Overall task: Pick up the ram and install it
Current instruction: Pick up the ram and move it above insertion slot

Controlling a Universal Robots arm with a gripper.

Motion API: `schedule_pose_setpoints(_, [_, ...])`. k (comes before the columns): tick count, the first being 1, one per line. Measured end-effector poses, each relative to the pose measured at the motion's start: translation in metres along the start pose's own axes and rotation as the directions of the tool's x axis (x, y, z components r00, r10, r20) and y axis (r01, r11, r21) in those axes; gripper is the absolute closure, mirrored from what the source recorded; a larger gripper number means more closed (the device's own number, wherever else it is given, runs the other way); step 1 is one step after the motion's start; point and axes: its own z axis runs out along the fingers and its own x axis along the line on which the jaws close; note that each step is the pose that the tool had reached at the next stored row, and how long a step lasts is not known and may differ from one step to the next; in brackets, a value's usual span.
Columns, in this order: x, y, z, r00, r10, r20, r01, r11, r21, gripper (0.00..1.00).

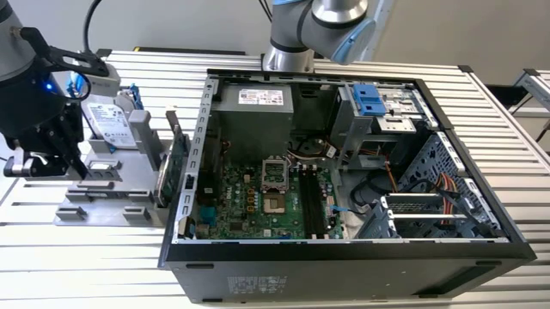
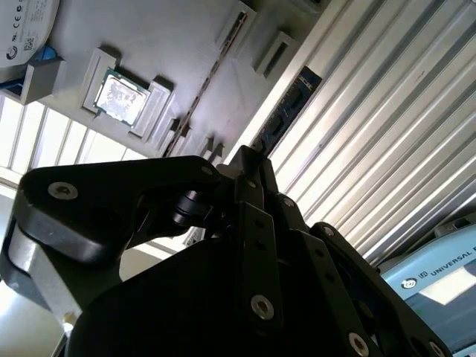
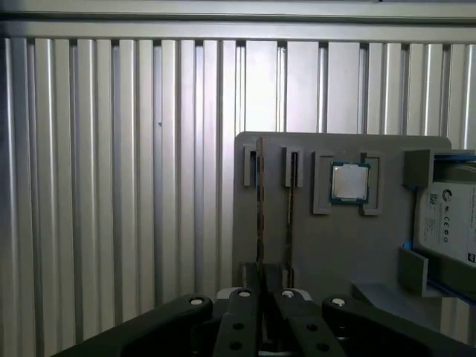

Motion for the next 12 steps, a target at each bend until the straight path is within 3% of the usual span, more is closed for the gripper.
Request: schedule_pose_setpoints(12, [0.0000, 0.0001, -0.0119, 1.0000, 0.000, 0.0001, 0.000, 1.0000, 0.0001, 1.00])
